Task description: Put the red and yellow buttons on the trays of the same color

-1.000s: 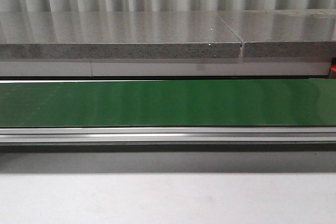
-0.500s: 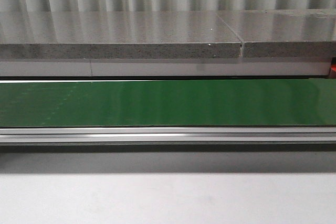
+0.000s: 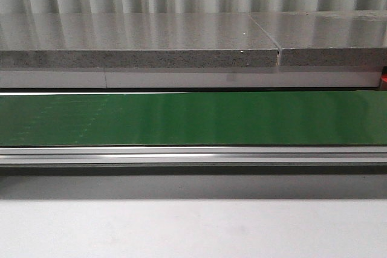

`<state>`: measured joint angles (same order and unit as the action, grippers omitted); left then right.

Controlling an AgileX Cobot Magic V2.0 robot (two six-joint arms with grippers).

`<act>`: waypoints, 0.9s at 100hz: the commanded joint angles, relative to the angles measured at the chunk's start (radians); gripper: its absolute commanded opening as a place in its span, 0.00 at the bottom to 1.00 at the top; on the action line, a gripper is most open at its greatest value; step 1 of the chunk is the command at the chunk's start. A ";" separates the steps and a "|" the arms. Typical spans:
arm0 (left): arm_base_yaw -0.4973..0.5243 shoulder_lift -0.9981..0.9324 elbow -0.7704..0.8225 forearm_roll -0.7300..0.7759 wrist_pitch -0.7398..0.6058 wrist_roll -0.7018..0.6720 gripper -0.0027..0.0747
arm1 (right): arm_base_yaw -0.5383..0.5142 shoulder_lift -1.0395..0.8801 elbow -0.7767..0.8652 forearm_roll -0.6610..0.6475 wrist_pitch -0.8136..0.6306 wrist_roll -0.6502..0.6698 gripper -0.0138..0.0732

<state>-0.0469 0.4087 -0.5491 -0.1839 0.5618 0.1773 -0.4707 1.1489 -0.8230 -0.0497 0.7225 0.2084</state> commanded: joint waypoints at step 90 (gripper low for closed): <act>-0.008 0.004 -0.026 -0.019 -0.076 -0.005 0.01 | 0.526 -0.391 0.089 -0.001 -0.189 -0.152 0.32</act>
<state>-0.0469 0.4087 -0.5491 -0.1839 0.5618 0.1773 0.0530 0.7672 -0.7111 -0.0438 0.6105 0.0655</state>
